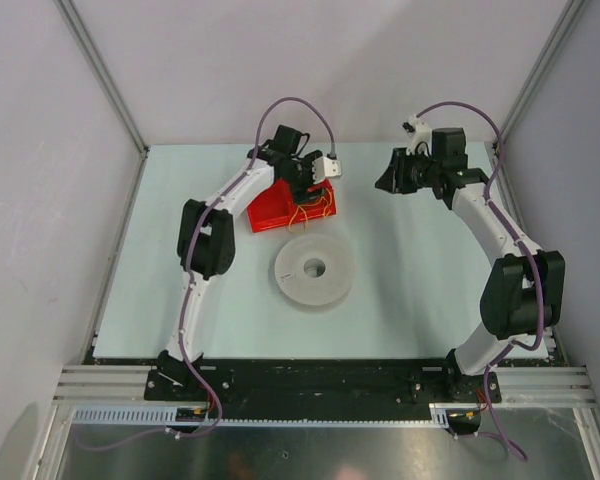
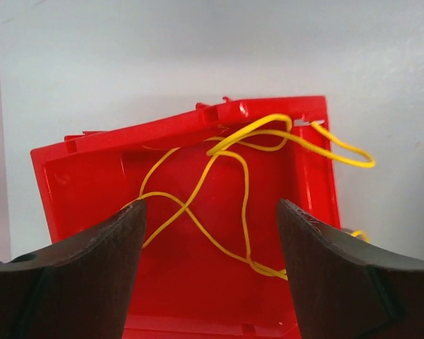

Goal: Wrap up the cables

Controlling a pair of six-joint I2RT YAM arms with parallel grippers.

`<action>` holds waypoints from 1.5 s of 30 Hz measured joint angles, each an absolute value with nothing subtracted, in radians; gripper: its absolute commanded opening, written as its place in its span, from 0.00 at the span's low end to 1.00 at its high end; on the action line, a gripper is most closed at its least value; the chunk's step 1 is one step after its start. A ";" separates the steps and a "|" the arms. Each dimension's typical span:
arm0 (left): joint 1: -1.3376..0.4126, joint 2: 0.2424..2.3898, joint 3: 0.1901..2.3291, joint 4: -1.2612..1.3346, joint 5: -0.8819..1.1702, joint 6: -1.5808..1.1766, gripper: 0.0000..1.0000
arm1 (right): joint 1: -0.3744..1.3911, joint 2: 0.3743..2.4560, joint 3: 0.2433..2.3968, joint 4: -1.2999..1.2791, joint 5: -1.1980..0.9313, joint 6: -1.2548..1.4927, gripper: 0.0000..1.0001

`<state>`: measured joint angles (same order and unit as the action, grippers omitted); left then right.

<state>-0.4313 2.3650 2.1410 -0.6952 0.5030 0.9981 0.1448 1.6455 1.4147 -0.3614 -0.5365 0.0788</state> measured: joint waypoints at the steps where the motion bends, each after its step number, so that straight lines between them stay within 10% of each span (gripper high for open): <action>1: -0.431 2.370 2.141 -0.693 0.494 1.007 0.78 | 0.145 1.645 1.411 -0.361 -0.537 0.079 0.32; 16: -0.432 2.455 2.165 -0.650 0.344 1.234 0.80 | 0.144 1.645 1.392 -0.362 -0.544 0.079 0.32; 35: -0.454 2.486 2.144 -0.602 0.331 1.454 0.03 | 0.129 1.645 1.389 -0.363 -0.568 0.087 0.31; 45: -0.453 2.250 1.941 -0.622 0.352 1.430 0.00 | 0.107 1.620 1.388 -0.379 -0.586 0.054 0.32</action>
